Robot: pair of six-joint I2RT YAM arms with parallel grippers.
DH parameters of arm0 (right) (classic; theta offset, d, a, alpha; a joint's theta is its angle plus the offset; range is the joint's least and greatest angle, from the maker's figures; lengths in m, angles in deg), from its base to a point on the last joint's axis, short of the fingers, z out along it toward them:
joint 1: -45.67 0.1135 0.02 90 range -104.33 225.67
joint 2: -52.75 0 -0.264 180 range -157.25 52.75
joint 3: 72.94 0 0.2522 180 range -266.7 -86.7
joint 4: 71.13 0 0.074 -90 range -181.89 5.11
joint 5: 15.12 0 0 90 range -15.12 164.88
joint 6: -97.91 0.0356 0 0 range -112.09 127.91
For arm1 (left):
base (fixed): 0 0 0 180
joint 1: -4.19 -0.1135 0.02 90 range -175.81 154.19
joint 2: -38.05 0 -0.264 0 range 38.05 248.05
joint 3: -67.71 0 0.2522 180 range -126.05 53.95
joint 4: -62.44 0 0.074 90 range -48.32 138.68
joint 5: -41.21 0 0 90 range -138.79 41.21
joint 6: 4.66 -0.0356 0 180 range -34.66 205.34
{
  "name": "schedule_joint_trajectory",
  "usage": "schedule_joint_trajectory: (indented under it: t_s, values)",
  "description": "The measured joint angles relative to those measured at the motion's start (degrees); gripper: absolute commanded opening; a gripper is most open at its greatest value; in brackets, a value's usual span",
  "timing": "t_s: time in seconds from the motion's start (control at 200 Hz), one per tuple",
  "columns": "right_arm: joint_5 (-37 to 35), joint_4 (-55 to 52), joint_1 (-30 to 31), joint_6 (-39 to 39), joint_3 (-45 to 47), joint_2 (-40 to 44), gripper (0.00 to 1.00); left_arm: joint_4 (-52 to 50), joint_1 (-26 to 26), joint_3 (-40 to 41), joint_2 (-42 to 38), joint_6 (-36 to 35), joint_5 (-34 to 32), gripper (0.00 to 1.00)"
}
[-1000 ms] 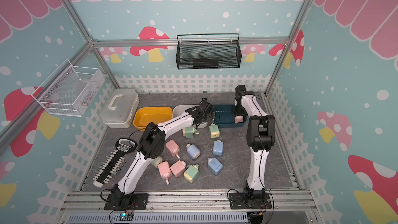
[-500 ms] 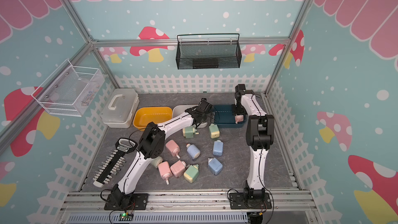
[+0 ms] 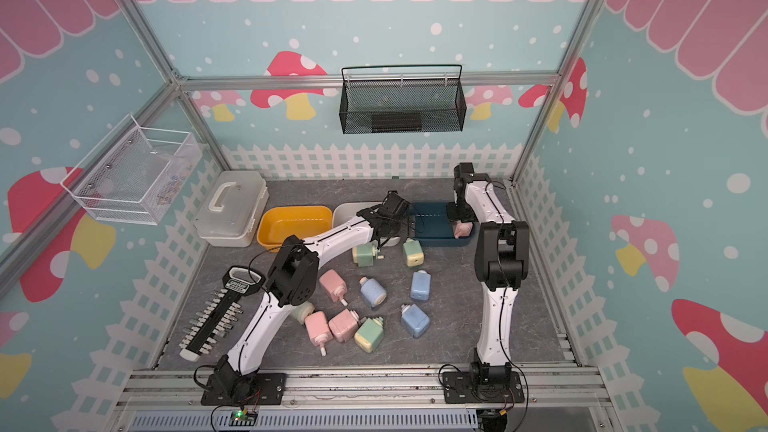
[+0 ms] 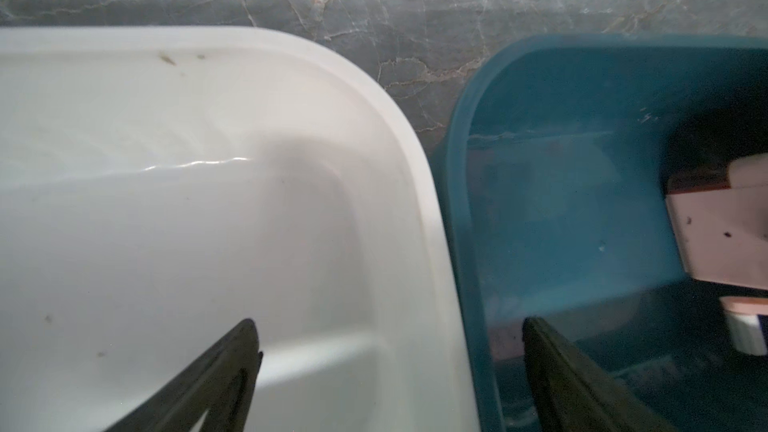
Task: Place the pencil sharpeners by color into the storage box
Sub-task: Place the pencil sharpener in the storage box.
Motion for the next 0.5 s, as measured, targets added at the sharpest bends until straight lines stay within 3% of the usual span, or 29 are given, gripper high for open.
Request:
schedule_joint_trajectory:
  t_s: [0.09, 0.21, 0.33, 0.5]
  values:
    - [-0.6, -0.1, 0.0, 0.0, -0.1, 0.0, 0.71, 0.0, 0.0, 0.0, 0.0, 1.3, 0.6, 0.99]
    - [-0.7, -0.1, 0.0, -0.1, -0.7, 0.0, 0.79, 0.0, 0.0, 0.0, 0.0, 2.4, 1.5, 0.99]
    - [-0.4, -0.1, 0.0, 0.0, -1.1, 0.0, 0.94, 0.0, 0.0, 0.0, -0.1, 3.1, 2.6, 0.99]
    - [-0.3, -0.1, 0.0, -0.6, -1.1, 0.0, 0.96, 0.0, 0.0, 0.2, -0.8, 3.2, 4.0, 0.99]
